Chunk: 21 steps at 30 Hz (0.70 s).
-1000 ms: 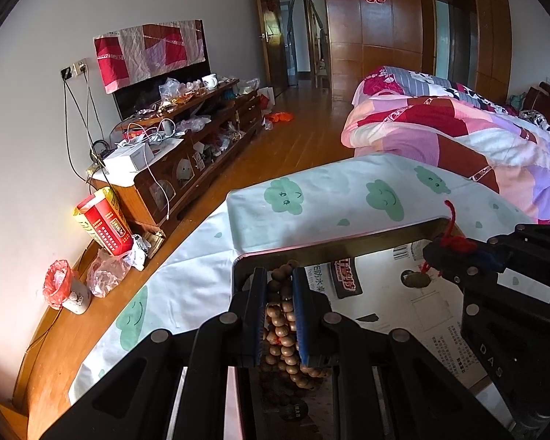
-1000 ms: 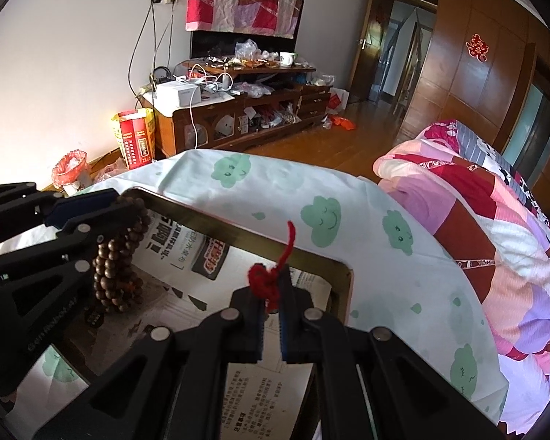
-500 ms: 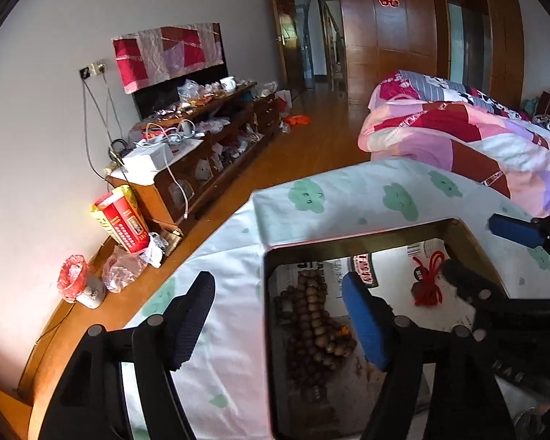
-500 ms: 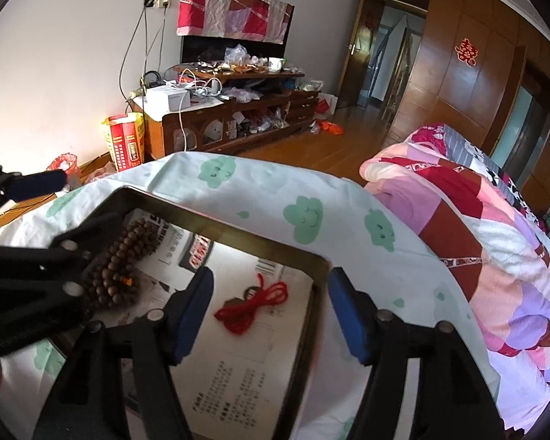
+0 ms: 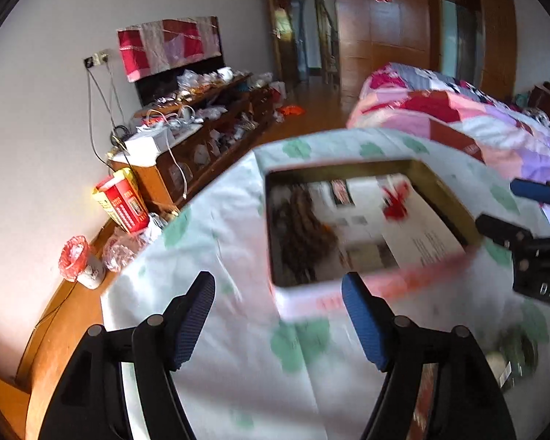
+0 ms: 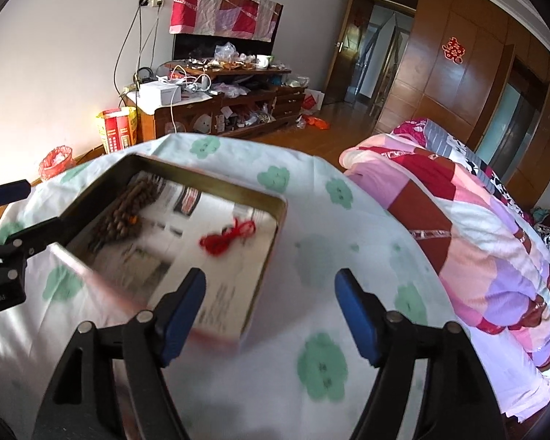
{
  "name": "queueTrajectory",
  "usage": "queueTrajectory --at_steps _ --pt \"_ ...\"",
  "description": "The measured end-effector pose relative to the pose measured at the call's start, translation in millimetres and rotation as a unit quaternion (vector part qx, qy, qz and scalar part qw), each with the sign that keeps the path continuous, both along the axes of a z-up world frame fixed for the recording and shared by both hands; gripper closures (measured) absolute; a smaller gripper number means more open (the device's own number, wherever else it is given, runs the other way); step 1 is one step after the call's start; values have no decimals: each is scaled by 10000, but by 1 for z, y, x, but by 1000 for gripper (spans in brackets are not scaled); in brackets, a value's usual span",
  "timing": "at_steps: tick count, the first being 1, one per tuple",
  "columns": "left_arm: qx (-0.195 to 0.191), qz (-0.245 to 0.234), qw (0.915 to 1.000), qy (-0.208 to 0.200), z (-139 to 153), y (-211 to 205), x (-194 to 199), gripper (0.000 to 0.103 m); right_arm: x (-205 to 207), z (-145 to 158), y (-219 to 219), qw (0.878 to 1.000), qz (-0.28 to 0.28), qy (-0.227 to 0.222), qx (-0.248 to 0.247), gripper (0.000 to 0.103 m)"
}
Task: Organize jewelry
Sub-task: 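Grasp the pearl necklace with the left gripper while the right grasps the green jade bangle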
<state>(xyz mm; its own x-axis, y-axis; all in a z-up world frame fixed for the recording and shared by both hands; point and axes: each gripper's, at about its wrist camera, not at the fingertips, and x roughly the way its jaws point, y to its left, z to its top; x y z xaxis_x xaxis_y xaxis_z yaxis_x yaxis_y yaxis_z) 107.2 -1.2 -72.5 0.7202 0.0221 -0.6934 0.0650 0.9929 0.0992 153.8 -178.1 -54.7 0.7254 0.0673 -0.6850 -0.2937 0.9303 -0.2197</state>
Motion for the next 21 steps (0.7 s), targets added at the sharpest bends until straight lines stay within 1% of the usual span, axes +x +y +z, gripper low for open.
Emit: queueTrajectory --at_steps 3,5,8,12,15,18,21 --pt "113 -202 9997 99 -8 -10 -21 31 -23 -2 -9 10000 -43 -13 74 23" --pt "156 -267 9994 132 -12 -16 -29 31 -38 -5 -16 9998 -113 -28 129 23" --pt "121 -367 9991 195 -18 -25 -37 31 -57 -10 -26 9994 -249 -12 230 23" --pt "4 -416 9989 234 -22 -32 -39 31 -77 -21 -40 9988 -388 83 284 23" --pt "57 -506 9983 291 -27 -37 -38 31 -87 -26 -49 9982 -493 118 334 23" --pt "196 -537 9977 352 -33 -43 -35 31 -91 -28 -55 9977 -537 137 399 22" --pt "140 -590 9971 456 -39 -47 -31 31 -94 -28 -55 9976 -538 85 429 19"
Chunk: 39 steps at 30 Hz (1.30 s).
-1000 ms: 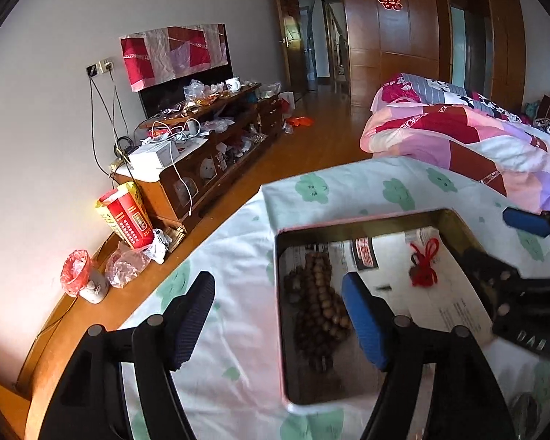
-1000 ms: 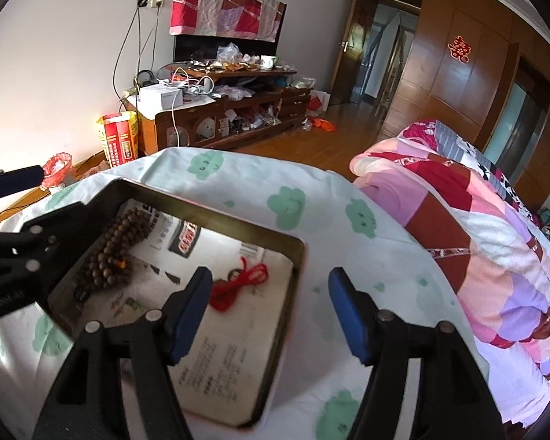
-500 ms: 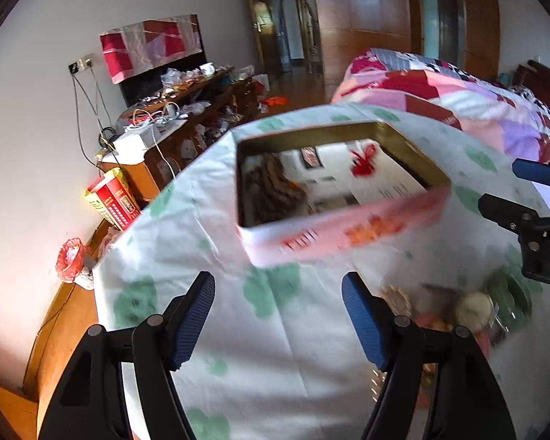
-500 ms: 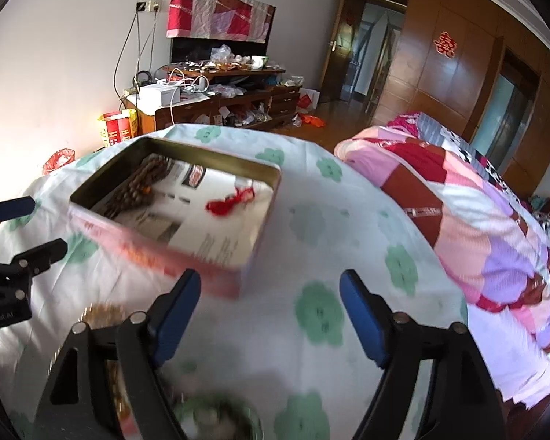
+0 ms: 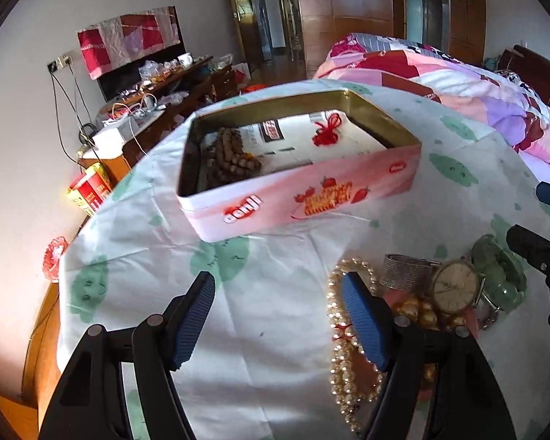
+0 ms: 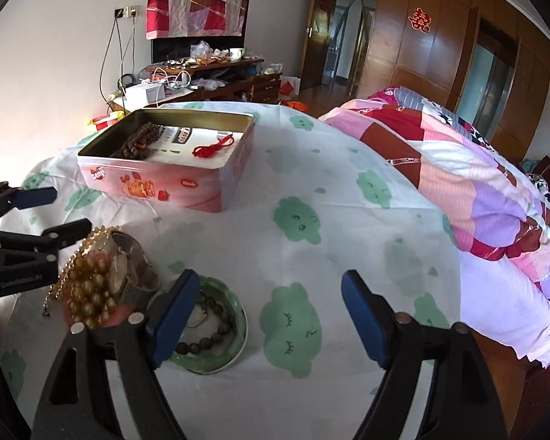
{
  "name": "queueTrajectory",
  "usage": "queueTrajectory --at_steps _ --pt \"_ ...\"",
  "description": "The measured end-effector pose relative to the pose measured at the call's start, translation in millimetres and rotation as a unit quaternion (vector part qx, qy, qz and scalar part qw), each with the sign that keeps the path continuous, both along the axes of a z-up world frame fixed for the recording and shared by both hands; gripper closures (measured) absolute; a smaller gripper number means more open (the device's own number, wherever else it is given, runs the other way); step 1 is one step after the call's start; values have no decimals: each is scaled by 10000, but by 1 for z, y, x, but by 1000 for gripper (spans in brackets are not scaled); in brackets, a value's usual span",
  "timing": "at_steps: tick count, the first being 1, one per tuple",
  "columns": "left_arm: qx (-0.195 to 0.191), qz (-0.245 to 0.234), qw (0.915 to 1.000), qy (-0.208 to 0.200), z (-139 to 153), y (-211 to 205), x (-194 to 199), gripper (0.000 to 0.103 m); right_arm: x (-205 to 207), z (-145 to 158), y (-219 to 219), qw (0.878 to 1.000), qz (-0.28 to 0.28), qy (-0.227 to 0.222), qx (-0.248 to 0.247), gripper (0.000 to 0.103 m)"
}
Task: Organize jewelry
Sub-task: 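Grasp the pearl necklace with the left gripper while the right grasps the green jade bangle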
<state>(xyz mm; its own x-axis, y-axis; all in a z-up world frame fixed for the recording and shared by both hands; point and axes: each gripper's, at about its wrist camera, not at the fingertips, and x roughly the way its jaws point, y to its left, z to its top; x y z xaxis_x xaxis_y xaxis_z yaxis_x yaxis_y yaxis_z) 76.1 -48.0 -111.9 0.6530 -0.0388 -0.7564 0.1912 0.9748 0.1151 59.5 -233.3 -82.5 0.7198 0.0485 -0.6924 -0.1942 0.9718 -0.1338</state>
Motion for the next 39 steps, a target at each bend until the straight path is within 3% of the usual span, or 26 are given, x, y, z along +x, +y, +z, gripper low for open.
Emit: queueTrajectory --at_steps 4,5,7,10,18,23,27,31,33,39 --pt "28 -67 9999 95 -5 -4 4 32 -3 -4 0 10000 9 2 37 19" --pt "-16 -93 9999 95 -5 -4 4 38 -2 -5 0 10000 -5 4 33 19" --pt "-48 -130 9998 154 -7 -1 5 81 -3 -6 -3 10000 -45 20 36 19" --pt "-234 -64 9994 263 -8 14 7 96 -2 -8 -7 9999 -102 37 48 19" --pt "-525 497 9972 190 -3 59 5 96 -3 -10 -7 10000 -39 69 28 19" --pt "-464 458 9977 159 -8 55 3 96 -5 -15 -1 9998 127 163 38 21" --pt "-446 414 9980 143 -8 55 3 96 0 -22 -1 9990 180 399 119 52" --pt "-405 369 9984 129 -8 54 3 96 5 -25 -4 9974 234 578 355 69" --pt "-422 360 9984 126 -8 55 3 96 5 -25 -4 9952 417 687 562 88" --pt "-412 392 9984 16 -6 56 0 97 -3 -24 4 9958 562 606 394 90"
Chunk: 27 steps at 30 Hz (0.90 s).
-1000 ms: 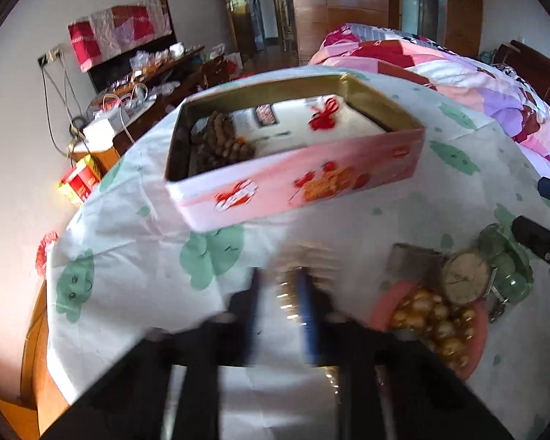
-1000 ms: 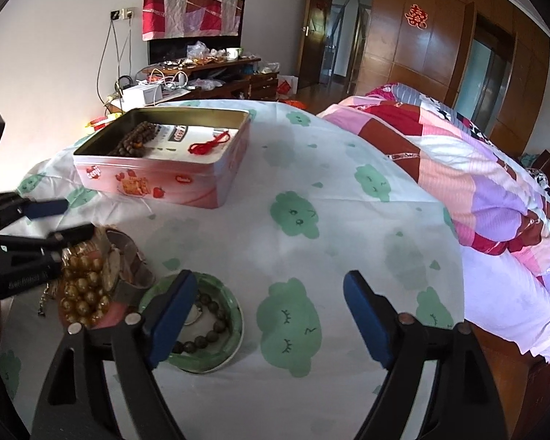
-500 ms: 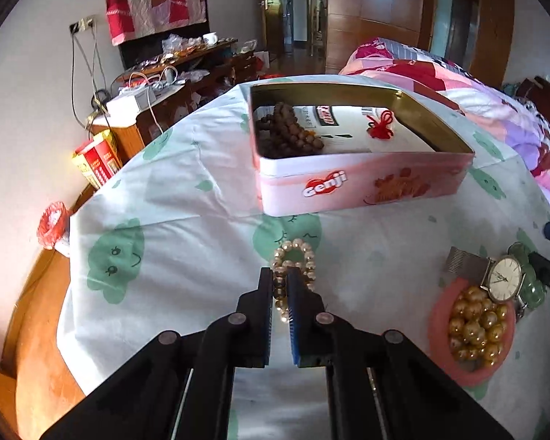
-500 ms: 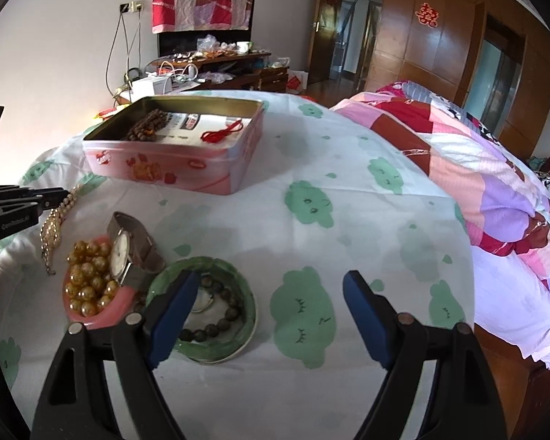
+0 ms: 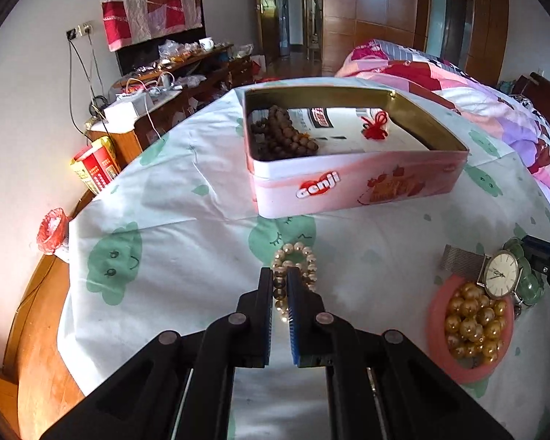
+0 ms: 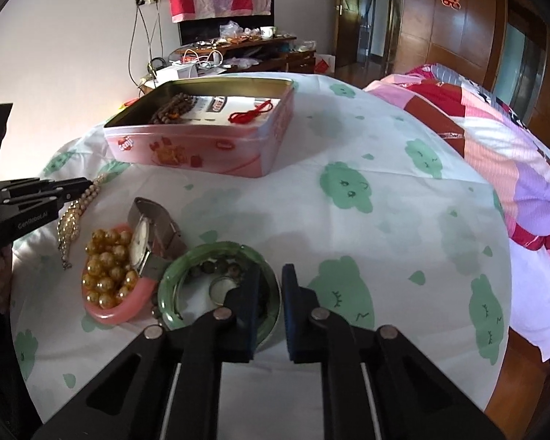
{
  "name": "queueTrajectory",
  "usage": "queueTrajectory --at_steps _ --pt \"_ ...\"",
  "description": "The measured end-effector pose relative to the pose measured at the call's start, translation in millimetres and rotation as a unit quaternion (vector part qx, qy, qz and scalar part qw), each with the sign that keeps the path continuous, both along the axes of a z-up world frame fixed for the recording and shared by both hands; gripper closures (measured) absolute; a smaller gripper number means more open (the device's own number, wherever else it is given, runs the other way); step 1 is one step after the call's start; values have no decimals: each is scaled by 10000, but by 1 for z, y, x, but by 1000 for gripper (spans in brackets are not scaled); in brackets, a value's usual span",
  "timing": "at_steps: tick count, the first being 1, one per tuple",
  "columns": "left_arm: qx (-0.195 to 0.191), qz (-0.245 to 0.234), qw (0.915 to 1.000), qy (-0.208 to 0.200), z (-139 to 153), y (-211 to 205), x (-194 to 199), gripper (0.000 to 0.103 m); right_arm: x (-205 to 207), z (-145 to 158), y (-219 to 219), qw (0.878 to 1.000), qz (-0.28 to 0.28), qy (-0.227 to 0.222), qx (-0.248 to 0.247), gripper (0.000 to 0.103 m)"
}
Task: Organize jewelry
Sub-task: 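Grasp the pearl necklace with the left gripper while the right grasps the green jade bangle, then lift and carry the pearl necklace and jade bangle over the pink tin with both grippers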
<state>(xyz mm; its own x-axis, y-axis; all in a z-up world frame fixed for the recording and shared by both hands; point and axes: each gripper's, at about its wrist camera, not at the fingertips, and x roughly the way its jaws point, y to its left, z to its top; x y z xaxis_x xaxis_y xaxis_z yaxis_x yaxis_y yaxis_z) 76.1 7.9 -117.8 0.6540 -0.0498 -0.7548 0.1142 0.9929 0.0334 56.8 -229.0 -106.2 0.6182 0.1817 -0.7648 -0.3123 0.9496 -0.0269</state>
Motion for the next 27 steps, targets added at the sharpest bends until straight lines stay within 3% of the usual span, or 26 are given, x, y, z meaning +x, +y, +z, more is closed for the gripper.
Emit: queueTrajectory --at_steps 10,16,27 --pt "-50 17 9999 -110 5 -2 -4 97 -4 16 -3 9987 -175 -456 -153 94" --pt "-88 13 9999 -107 5 -2 -5 97 1 16 -5 9987 -194 -425 -184 94" --pt "-104 3 9982 -594 39 -5 -18 97 -7 41 -10 9951 -295 -939 -65 94"
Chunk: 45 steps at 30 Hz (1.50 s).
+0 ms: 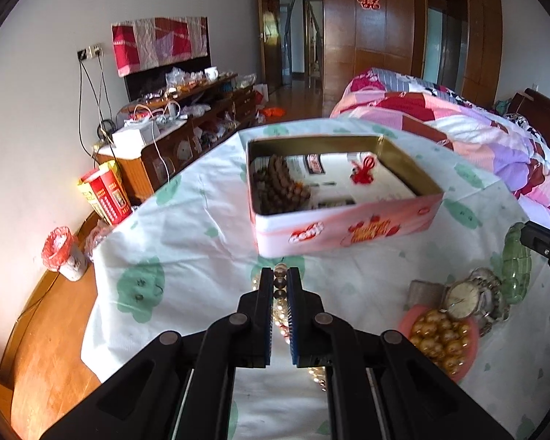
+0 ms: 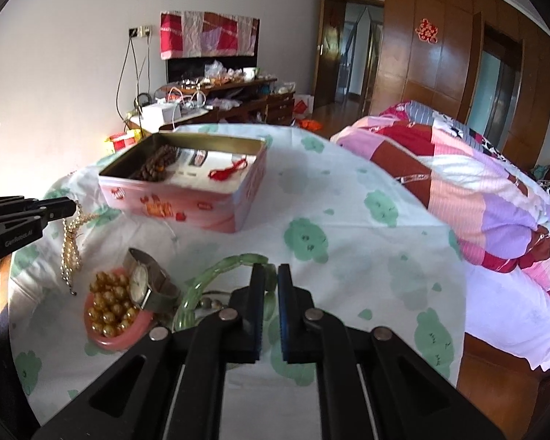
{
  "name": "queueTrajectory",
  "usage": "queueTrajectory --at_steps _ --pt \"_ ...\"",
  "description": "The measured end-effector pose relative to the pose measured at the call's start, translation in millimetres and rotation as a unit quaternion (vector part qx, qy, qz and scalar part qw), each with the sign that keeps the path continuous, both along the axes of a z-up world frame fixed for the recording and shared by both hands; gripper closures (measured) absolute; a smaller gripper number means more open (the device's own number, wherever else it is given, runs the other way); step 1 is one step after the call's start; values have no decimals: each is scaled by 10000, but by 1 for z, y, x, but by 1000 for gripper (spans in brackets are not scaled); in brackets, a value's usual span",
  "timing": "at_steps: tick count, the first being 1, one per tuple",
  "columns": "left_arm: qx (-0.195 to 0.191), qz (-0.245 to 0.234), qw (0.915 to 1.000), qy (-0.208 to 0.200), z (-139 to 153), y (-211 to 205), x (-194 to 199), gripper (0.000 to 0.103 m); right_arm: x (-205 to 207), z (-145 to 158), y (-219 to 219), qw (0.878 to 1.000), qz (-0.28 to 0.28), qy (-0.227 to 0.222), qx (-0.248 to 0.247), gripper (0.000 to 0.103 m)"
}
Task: Organize jewelry
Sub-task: 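Lift and carry the pearl necklace and jade bangle over the pink tin with both grippers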
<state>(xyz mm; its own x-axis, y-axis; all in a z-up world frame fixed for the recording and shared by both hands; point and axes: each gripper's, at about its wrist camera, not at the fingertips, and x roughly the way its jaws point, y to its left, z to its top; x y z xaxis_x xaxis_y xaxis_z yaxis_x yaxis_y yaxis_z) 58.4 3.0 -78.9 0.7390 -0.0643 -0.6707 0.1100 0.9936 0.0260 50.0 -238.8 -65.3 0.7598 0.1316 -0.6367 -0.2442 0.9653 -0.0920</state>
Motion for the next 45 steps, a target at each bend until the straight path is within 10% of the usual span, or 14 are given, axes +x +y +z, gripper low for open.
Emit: queueTrajectory --at_steps 45 --pt "575 -292 9924 -1049 74 -37 58 97 56 58 52 9933 607 -936 -301 94"
